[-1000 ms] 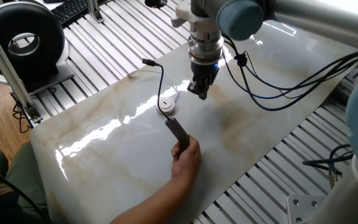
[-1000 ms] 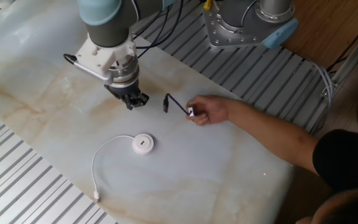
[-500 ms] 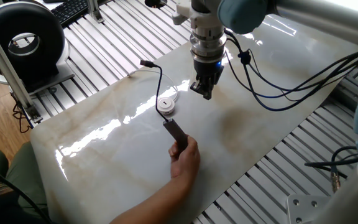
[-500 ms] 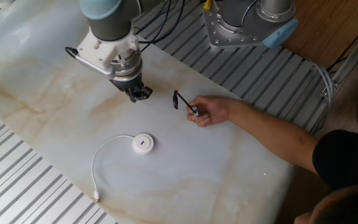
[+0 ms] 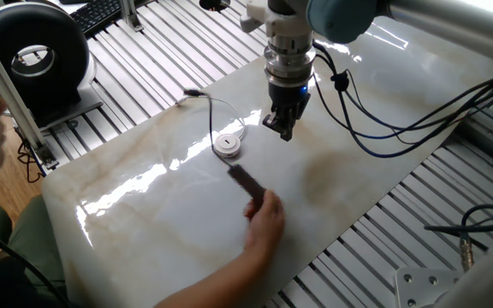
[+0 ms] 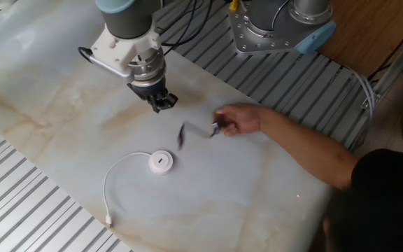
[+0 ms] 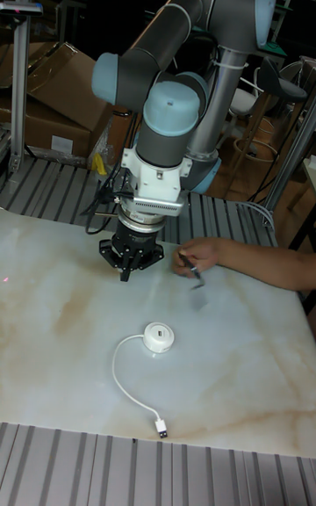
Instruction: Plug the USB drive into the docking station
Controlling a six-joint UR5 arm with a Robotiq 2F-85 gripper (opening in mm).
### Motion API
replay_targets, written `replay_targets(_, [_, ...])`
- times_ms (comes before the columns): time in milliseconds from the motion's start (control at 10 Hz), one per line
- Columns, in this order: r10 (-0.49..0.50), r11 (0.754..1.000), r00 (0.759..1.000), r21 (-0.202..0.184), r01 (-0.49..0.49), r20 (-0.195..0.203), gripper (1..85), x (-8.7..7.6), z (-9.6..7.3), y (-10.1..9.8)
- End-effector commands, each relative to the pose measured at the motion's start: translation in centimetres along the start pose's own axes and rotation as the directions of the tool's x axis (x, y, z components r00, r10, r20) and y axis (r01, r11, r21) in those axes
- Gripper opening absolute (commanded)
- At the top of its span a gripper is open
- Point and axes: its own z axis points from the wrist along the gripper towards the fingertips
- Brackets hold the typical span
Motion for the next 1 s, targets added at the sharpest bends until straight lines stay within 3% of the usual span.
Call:
replay_targets(0, [0.012, 1.000, 1.000, -0.020, -0.012, 0.012, 8.3, 0.2, -0.5, 0.6])
replay_targets(300, [0.008, 0.999, 1.000, -0.034, -0.007, 0.019, 12.0, 0.3, -0.6, 1.0])
replay_targets(500, [-0.008, 1.000, 1.000, -0.018, 0.008, 0.010, 22.0, 0.7, -0.6, 0.2])
replay_targets(900, [-0.027, 1.000, 1.000, 0.005, 0.027, 0.007, 30.0, 0.8, -0.5, -0.5])
